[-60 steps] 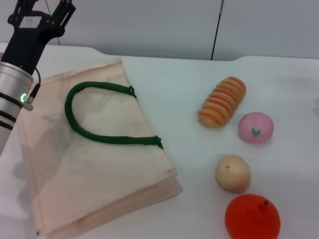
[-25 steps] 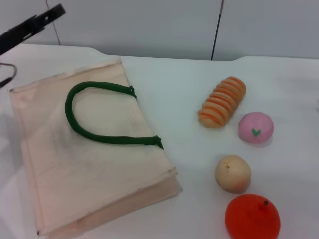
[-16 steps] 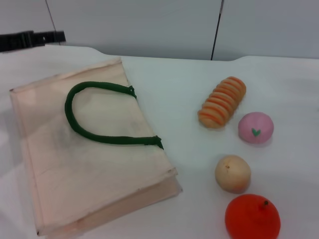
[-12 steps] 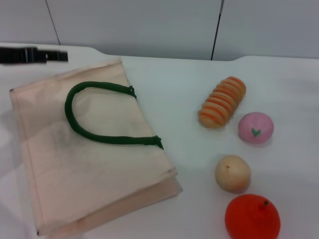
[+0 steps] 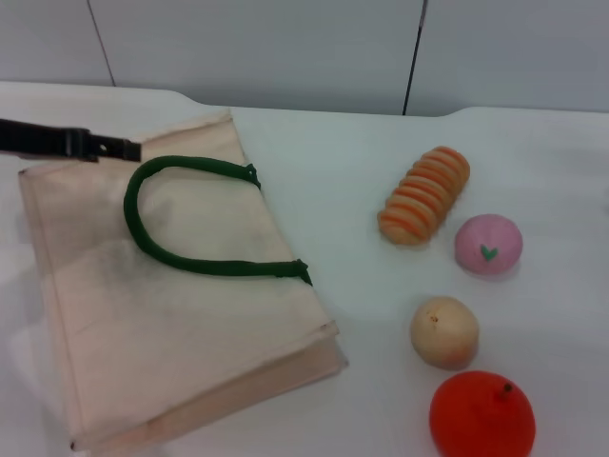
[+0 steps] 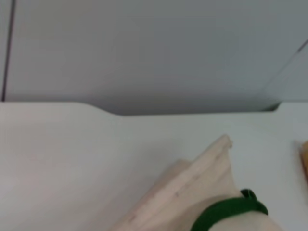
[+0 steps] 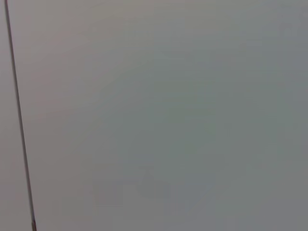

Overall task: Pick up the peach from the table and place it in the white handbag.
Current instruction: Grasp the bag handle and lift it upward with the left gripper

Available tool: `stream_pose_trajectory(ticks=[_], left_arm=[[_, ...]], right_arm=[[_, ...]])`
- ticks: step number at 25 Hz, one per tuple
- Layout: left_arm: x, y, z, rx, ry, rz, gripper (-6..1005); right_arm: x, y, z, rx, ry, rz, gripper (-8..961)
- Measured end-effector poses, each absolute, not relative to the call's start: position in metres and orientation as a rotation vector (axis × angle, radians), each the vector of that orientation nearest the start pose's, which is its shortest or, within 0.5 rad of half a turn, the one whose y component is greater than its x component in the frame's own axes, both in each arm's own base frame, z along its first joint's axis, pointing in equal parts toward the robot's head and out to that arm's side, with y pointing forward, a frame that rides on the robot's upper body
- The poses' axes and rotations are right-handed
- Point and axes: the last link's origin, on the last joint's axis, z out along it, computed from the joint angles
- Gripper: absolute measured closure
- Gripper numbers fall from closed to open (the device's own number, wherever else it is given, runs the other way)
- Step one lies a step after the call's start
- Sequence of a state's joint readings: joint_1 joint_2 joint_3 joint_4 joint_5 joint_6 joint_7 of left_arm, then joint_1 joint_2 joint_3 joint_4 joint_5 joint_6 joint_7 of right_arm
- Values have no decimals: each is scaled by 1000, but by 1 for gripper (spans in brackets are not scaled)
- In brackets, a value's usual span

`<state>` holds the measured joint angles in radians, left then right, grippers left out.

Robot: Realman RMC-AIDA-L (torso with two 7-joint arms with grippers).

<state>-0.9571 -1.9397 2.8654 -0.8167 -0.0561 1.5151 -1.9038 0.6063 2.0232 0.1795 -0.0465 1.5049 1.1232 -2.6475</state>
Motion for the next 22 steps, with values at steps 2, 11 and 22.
stream_pose_trajectory(ticks=[2,11,22], left_arm=[[-294,405,106,-2224,-1364,-252,171],[-298,417,85,-2208,-1361,-205,171],[-299,423,67,-2204,-1355,-199,172]], right_arm=[[328,382,34,-1590,638,794,94],[327,382,34,-1592,634,798,99],[325,384,34,-1593,632,802,105]])
